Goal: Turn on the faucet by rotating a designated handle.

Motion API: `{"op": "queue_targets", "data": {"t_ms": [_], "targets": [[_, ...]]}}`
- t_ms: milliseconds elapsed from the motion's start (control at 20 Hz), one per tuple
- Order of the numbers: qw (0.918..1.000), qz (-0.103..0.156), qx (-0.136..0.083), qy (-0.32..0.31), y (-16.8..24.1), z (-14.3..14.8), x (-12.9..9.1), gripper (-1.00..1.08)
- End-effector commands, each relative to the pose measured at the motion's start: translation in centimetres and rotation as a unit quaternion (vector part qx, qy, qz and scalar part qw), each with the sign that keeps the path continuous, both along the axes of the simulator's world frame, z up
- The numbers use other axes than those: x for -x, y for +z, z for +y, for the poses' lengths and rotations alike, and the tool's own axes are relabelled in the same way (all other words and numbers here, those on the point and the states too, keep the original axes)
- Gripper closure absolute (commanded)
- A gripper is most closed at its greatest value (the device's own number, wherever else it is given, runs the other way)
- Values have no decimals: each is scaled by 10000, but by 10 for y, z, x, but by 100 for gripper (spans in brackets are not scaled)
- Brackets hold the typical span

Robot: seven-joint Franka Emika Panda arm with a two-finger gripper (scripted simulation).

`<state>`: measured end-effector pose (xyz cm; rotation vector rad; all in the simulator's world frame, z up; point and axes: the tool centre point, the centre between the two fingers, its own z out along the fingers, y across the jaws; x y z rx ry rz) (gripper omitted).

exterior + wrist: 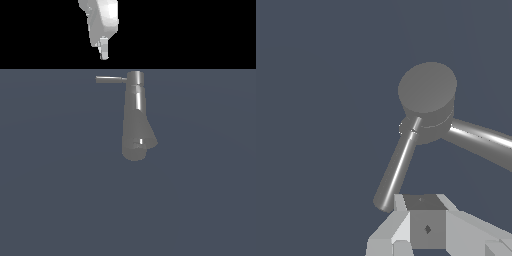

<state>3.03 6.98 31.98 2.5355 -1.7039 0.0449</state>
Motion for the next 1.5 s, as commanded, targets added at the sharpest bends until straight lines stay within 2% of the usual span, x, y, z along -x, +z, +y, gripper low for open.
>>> {"op": "queue_targets", "data": {"t_ms": [0, 650, 1100, 1450], "targets": [[9996, -28, -40, -273, -12, 4, -10, 108], [9931, -90, -205, -1149, -52, 18, -40, 108], [9921, -114, -223, -1231, -56, 21, -43, 108], [9875, 69, -282, -1549, -66, 9, -39, 108]]}}
